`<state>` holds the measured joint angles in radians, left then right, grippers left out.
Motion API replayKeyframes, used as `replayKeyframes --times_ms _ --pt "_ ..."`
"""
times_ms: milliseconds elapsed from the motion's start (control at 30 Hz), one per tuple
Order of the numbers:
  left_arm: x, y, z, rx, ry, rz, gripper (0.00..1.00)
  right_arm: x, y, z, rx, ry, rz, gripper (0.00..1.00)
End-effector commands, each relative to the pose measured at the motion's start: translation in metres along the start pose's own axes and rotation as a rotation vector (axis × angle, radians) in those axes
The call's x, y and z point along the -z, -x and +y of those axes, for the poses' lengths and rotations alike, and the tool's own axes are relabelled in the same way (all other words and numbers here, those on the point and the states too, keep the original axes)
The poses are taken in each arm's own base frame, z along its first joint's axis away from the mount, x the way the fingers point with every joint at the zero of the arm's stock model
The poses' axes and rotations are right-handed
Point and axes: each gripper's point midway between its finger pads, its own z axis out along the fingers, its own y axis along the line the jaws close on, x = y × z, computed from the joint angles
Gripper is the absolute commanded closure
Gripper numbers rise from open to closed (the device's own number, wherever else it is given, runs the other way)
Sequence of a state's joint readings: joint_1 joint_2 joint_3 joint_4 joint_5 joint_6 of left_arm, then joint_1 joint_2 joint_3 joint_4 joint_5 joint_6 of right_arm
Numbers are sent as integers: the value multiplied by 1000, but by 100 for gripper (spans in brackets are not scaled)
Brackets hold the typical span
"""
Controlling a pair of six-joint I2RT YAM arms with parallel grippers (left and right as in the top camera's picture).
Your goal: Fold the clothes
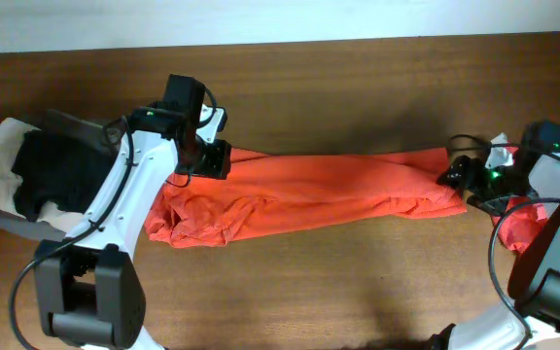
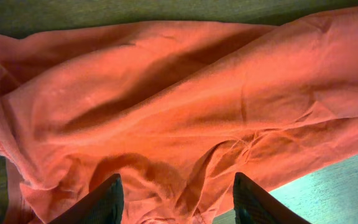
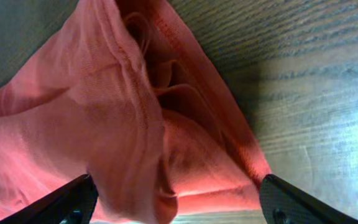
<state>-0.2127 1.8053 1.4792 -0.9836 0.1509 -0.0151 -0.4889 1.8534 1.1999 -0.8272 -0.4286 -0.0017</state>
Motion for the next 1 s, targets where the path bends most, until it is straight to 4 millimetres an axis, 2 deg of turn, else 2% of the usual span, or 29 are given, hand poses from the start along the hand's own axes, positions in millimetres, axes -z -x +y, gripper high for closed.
replayKeyframes --times_ms 0,100,167,233,367,400,467,500,567,700,900,967 --pt "31 18 -6 -21 -15 -96 43 -6 4 8 51 98 5 15" --pt "47 27 -9 -29 -15 -145 40 -17 -1 10 50 127 39 20" --pt "55 32 -10 -32 -15 -169 38 -24 -7 26 109 213 60 25" --pt "59 34 -10 -33 -11 -182 37 -29 -12 41 169 268 77 29" --pt "60 35 -10 -34 -10 -183 37 -37 -19 57 231 276 107 33" --pt "60 35 -10 -34 -11 -184 37 -39 -20 61 245 277 110 40" --pt "60 35 -10 -34 -10 -184 37 -40 -18 63 255 276 102 48" --pt "60 35 -10 -34 -10 -184 37 -40 -15 61 253 267 94 55" --pt "60 35 -9 -34 -8 -184 36 -38 -10 52 244 230 81 62" --pt "60 35 -7 -32 5 -184 35 -30 8 8 74 30 49 73" --pt "60 35 -5 -31 17 -185 34 -18 19 -11 -21 25 9 75" --pt "59 36 -4 -30 24 -187 33 -18 19 -9 -18 29 9 65"
